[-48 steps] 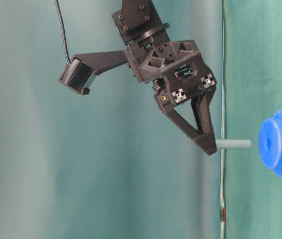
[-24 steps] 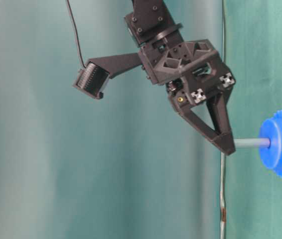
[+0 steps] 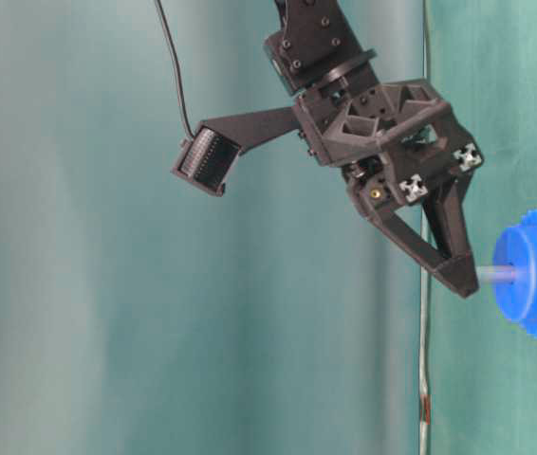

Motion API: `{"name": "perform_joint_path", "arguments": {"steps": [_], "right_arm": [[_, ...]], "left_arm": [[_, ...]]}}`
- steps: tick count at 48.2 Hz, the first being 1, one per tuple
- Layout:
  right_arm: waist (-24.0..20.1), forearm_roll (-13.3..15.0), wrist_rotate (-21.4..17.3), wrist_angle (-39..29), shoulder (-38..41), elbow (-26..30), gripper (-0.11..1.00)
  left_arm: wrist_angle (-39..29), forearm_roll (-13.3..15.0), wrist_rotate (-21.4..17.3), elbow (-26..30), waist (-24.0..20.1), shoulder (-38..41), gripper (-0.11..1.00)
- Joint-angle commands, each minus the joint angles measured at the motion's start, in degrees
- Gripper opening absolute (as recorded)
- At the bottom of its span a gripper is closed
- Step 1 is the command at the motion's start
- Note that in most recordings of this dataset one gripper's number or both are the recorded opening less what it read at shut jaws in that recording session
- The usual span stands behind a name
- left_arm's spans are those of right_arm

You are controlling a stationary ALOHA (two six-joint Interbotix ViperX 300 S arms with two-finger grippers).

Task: Insert the shaft placed at a random location into the center hole of the medium gear at another random location.
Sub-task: 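Align the shaft over the gear's center hole and lower it in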

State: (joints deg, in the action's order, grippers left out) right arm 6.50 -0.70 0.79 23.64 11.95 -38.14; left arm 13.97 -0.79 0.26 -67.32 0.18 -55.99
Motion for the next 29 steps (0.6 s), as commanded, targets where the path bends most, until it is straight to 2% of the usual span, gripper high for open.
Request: {"name": "perform_joint_path", "arguments": {"steps": [1, 29], "right_arm": [[-0.2, -0.3, -0.2, 0.9, -0.4, 1.2, 0.13], [-0.2, -0.8, -0.2, 1.1, 1.8, 1.5, 0.13]], "left_arm": [[0.3, -0.2, 0.1, 1.1, 0.0, 0.5, 0.00], [0.2, -0.1, 0.1, 1.1, 0.0, 0.5, 0.00]]}}
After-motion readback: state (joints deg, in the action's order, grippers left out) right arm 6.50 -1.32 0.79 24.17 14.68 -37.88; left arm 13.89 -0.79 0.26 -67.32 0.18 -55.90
